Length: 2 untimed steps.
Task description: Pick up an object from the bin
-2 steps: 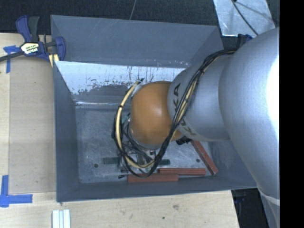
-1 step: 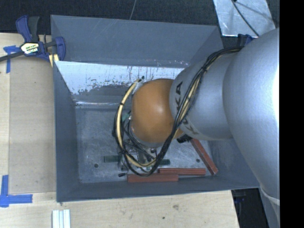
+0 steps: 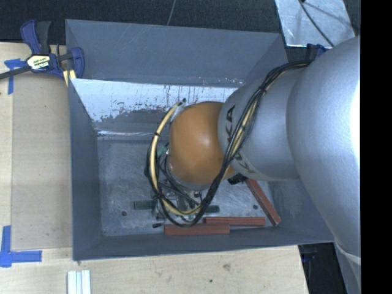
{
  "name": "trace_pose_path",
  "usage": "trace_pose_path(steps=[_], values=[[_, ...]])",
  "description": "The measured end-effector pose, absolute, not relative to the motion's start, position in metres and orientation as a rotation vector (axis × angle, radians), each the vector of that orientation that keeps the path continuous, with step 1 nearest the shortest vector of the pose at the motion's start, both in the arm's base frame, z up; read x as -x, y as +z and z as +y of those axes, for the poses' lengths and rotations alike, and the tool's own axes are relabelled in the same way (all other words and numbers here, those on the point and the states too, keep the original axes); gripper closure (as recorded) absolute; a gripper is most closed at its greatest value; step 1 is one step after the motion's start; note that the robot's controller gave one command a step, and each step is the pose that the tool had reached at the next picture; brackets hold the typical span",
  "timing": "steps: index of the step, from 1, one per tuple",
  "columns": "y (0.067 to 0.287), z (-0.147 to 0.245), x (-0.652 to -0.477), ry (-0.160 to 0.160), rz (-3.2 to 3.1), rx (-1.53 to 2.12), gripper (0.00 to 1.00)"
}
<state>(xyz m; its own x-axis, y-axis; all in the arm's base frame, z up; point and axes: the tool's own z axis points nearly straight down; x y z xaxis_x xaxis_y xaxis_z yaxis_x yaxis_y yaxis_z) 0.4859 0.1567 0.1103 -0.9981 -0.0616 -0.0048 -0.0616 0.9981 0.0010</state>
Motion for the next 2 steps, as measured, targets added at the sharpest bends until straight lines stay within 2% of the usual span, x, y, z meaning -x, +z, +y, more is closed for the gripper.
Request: trace_pose_path(steps=[1,2], values=[[0.111,0.156,-0.485,0.000,3.140,0.096,1.00],[0.126,0.156,-0.484,-0.002,3.144,0.096,1.00]])
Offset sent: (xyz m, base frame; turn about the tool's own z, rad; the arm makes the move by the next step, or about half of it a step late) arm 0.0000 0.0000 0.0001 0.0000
